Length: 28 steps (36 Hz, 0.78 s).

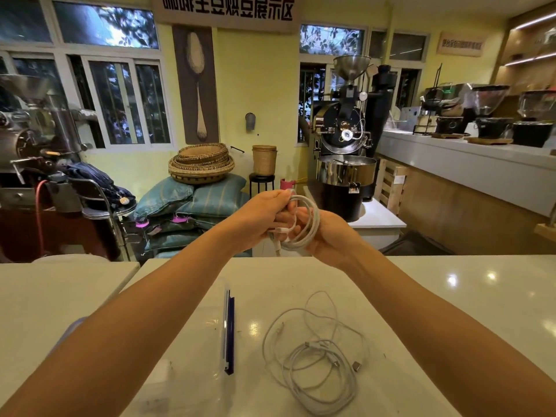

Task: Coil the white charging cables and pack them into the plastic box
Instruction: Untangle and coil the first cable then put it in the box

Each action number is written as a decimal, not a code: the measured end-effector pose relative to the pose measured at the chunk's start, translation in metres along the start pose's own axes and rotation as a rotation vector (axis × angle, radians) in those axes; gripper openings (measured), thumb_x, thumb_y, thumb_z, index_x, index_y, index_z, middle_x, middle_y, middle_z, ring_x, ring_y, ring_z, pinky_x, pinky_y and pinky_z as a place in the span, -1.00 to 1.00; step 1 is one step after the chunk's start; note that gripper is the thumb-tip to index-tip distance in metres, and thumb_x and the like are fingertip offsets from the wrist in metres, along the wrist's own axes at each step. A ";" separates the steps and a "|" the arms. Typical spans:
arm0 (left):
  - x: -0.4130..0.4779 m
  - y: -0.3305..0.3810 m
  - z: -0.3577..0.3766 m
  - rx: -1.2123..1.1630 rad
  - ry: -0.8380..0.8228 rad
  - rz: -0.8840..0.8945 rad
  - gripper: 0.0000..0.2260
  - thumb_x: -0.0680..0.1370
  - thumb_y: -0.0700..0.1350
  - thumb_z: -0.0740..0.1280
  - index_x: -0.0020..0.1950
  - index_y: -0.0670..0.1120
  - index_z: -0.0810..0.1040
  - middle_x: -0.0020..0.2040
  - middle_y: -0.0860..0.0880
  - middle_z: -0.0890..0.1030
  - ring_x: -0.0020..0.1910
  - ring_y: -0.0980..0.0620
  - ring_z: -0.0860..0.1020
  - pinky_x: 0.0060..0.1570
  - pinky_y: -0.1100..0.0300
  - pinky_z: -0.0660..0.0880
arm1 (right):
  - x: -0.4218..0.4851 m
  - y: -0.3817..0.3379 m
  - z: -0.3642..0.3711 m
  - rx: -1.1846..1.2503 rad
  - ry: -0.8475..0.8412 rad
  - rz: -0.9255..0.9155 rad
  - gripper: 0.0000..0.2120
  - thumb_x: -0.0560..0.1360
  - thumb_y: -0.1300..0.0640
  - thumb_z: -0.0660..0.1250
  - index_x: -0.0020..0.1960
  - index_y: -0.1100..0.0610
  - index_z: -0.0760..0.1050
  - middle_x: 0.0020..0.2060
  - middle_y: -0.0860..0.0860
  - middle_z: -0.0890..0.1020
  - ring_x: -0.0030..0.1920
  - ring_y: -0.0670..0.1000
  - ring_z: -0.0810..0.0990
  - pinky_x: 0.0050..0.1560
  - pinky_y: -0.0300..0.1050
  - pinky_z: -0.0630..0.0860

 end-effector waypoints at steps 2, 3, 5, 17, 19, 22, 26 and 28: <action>0.000 0.003 -0.006 0.084 0.080 0.021 -0.66 0.64 -0.09 -0.03 -0.30 -0.11 0.32 -0.68 0.06 0.37 -0.69 0.23 0.32 -0.63 0.41 0.29 | -0.001 0.001 -0.002 -0.029 0.012 0.026 -0.73 0.59 0.18 0.08 -0.13 0.20 0.52 -0.28 0.08 0.58 -0.30 -0.01 0.55 -0.27 -0.21 0.58; 0.000 0.004 -0.009 0.112 0.118 0.037 -0.66 0.64 -0.10 -0.04 -0.30 -0.11 0.31 -0.67 0.04 0.38 -0.70 0.24 0.34 -0.64 0.43 0.29 | -0.002 0.000 -0.003 -0.038 0.019 0.041 -0.71 0.58 0.17 0.05 -0.14 0.19 0.51 -0.26 0.08 0.56 -0.26 0.00 0.54 -0.22 -0.16 0.57; 0.001 0.006 -0.015 0.148 0.187 0.065 -0.66 0.64 -0.11 -0.03 -0.31 -0.10 0.31 -0.56 0.04 0.34 -0.71 0.25 0.32 -0.64 0.45 0.27 | -0.004 0.001 -0.004 -0.033 0.020 0.079 -0.69 0.56 0.12 0.01 -0.17 0.17 0.48 -0.24 0.10 0.56 -0.20 0.04 0.53 -0.11 -0.07 0.51; 0.004 0.006 -0.024 0.415 0.315 0.131 -0.67 0.64 -0.09 -0.03 -0.31 -0.05 0.31 -0.42 -0.01 0.28 -0.44 0.06 0.27 -0.37 0.18 0.29 | -0.004 -0.017 0.002 -0.726 0.120 0.001 -0.74 0.46 0.21 0.36 0.10 0.23 0.41 -0.24 0.09 0.61 -0.33 0.00 0.63 -0.25 -0.14 0.61; 0.004 0.005 -0.024 0.399 0.302 0.130 -0.67 0.64 -0.10 -0.03 -0.31 -0.05 0.31 -0.42 -0.01 0.28 -0.45 0.07 0.27 -0.38 0.20 0.31 | -0.003 -0.016 0.000 -0.746 0.134 0.013 -0.69 0.45 0.26 0.36 0.15 0.26 0.38 -0.25 0.13 0.62 -0.39 0.02 0.63 -0.34 -0.16 0.62; 0.004 0.001 -0.027 0.374 0.301 0.123 -0.68 0.64 -0.10 -0.03 -0.30 -0.07 0.31 -0.43 0.00 0.27 -0.47 0.08 0.27 -0.41 0.22 0.32 | -0.004 -0.013 0.003 -0.725 0.110 0.046 -0.67 0.47 0.33 0.32 0.21 0.27 0.35 -0.26 0.17 0.61 -0.43 0.02 0.64 -0.41 -0.18 0.63; 0.003 -0.002 -0.036 0.316 0.327 0.111 -0.67 0.64 -0.12 -0.03 -0.30 -0.08 0.31 -0.44 0.00 0.27 -0.52 0.14 0.27 -0.49 0.31 0.30 | -0.003 -0.016 0.009 -0.706 0.090 0.041 -0.70 0.47 0.37 0.29 0.19 0.31 0.37 -0.25 0.17 0.60 -0.47 -0.04 0.63 -0.46 -0.27 0.59; 0.002 -0.004 -0.041 0.277 0.339 0.099 -0.67 0.64 -0.12 -0.03 -0.30 -0.09 0.32 -0.44 -0.01 0.26 -0.60 0.19 0.29 -0.51 0.34 0.31 | -0.003 -0.017 0.012 -0.710 0.064 0.036 -0.73 0.47 0.37 0.28 0.17 0.30 0.40 -0.28 0.13 0.60 -0.52 -0.10 0.63 -0.44 -0.28 0.59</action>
Point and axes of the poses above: each hand's wrist, its own x-axis towards the middle knuckle, its own z-axis out of the palm, y = z × x, the point moved 9 cm from there along x, towards the middle knuckle
